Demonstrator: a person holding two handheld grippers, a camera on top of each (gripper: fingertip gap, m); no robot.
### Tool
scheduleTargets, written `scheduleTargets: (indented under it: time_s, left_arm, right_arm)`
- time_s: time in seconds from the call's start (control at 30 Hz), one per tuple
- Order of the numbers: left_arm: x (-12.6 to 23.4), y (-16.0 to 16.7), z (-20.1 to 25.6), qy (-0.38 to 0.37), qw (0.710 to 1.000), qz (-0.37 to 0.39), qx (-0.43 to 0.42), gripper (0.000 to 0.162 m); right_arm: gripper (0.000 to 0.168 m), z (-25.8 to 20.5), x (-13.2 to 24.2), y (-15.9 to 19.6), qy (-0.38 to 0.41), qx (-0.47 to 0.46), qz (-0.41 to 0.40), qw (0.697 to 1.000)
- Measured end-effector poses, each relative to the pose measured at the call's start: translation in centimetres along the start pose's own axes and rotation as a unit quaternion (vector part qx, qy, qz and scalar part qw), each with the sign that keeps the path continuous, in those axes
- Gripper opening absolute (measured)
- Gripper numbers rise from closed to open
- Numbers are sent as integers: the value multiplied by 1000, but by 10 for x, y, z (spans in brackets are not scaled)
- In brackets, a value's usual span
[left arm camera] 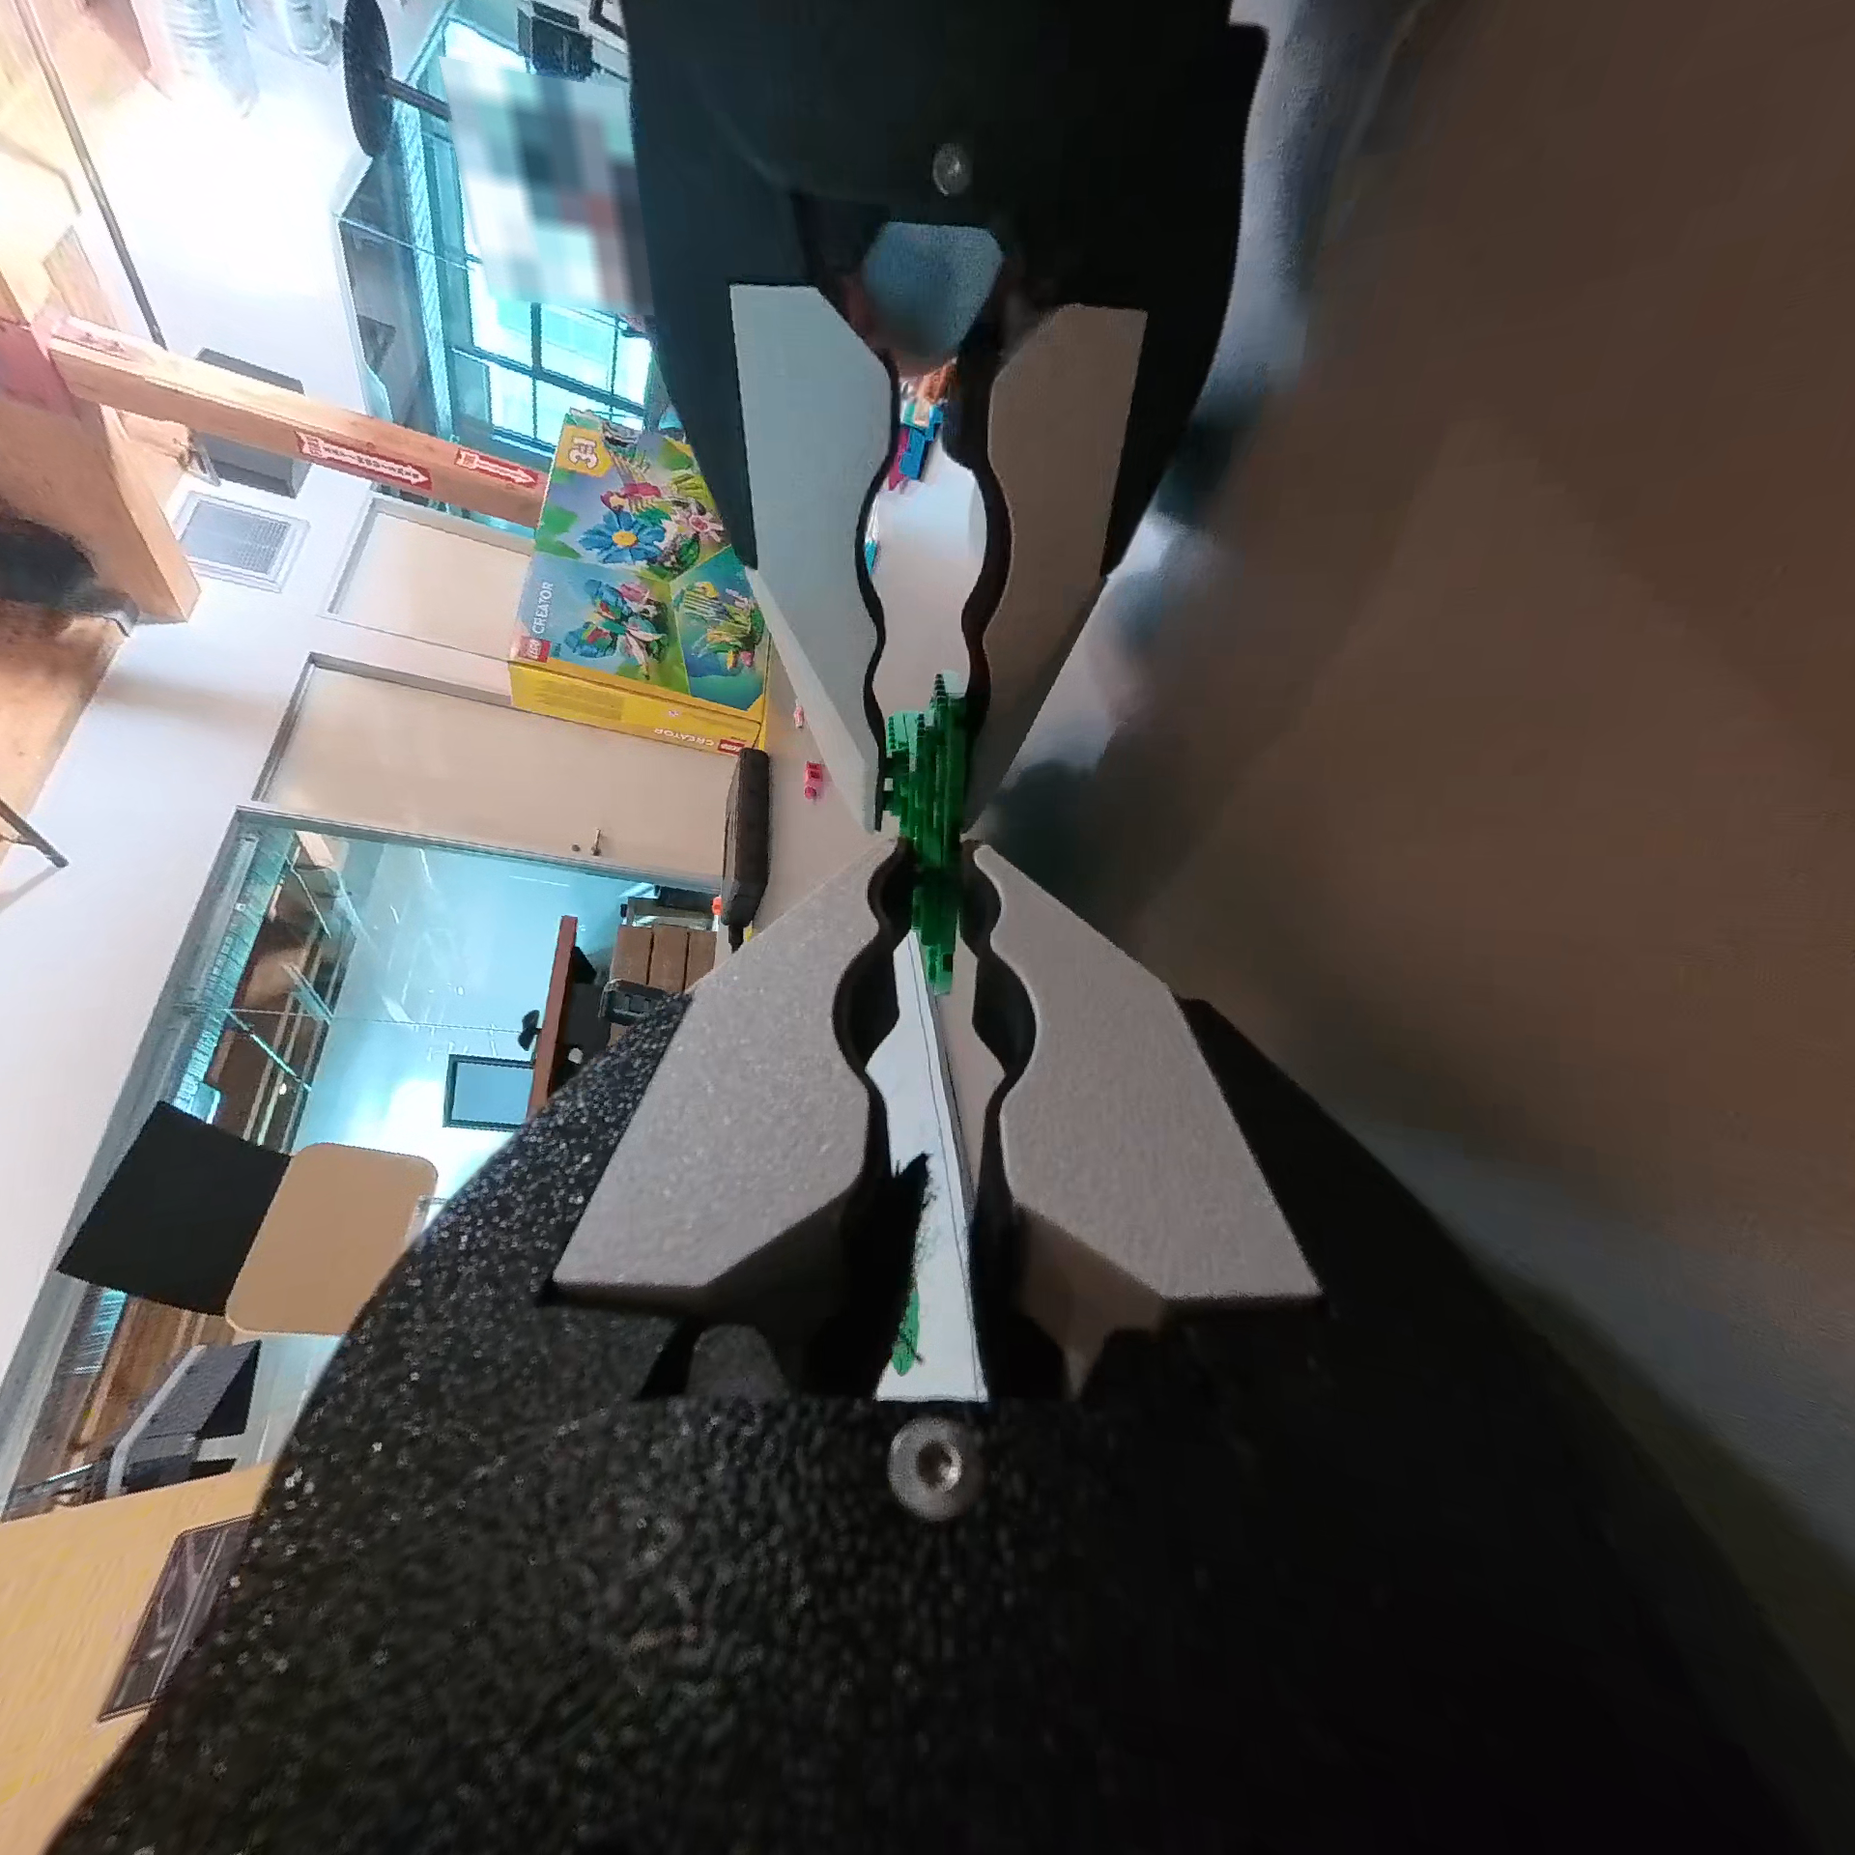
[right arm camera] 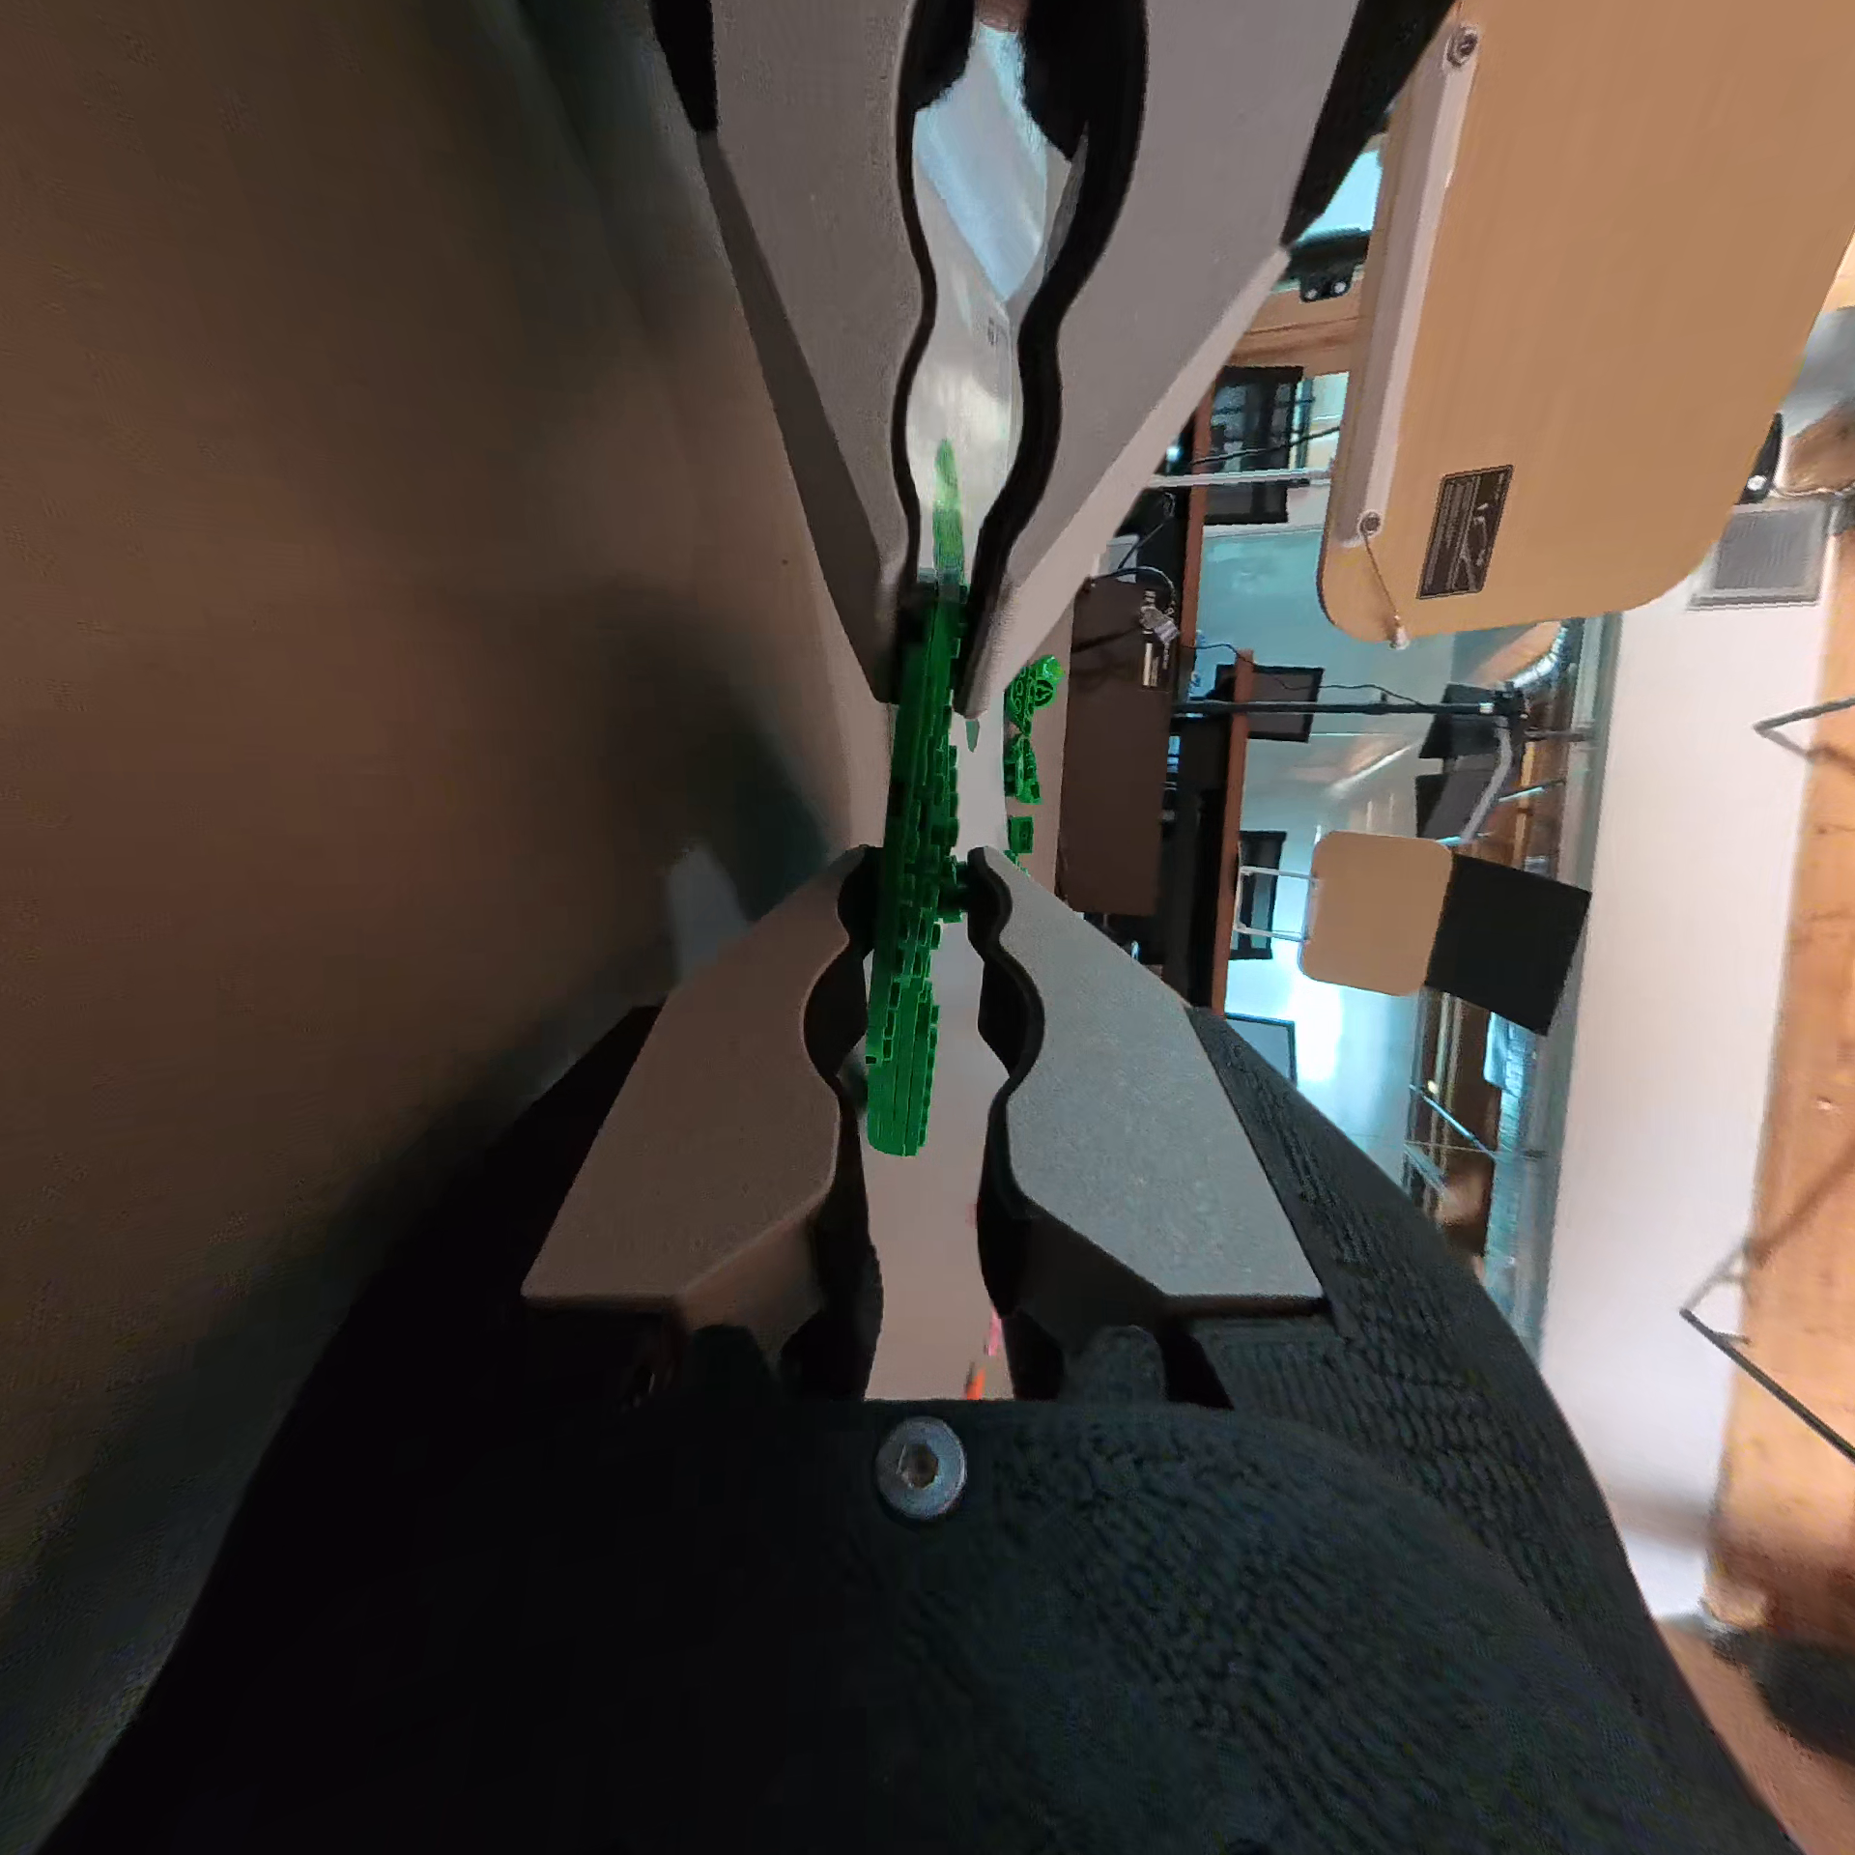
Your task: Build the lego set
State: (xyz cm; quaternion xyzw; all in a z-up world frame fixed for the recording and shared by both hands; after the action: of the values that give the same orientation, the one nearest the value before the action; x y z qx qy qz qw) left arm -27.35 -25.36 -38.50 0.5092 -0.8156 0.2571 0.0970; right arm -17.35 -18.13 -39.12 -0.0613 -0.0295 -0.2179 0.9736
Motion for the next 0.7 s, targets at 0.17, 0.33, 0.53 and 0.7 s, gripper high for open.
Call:
scheduleTargets:
  time_s: [0.17, 0.33, 0.53, 0.7]
  left_arm:
    - [0, -1, 1, 1, 1000, 0, -4, 6]
    - [0, 0, 0, 3, 1000, 0, 0, 6]
    - [2, 3, -4, -1, 999, 10, 31, 6]
    - [2, 1, -4, 2, 999, 19, 36, 6]
  right_arm:
    - [15, -1, 1, -1, 2, -3, -6, 1000]
    - [15, 2, -1, 0, -17, -51, -6, 999]
    - [43, 15, 4, 9, -41, -187, 0, 981]
    - [30, 10, 5, 8, -38, -115, 15, 993]
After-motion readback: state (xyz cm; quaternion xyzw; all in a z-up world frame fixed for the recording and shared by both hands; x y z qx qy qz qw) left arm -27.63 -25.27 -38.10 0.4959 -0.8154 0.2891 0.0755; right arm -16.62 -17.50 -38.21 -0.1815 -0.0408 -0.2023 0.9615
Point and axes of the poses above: each gripper's, where its closed fingertips meet, x back along the fingers, y out of its underside, z = x × y across the jaws, the point moved 8 cm from there along x, back along the fingers, and after that the axes turned 12 degrees about y, right-handed, at the moved point
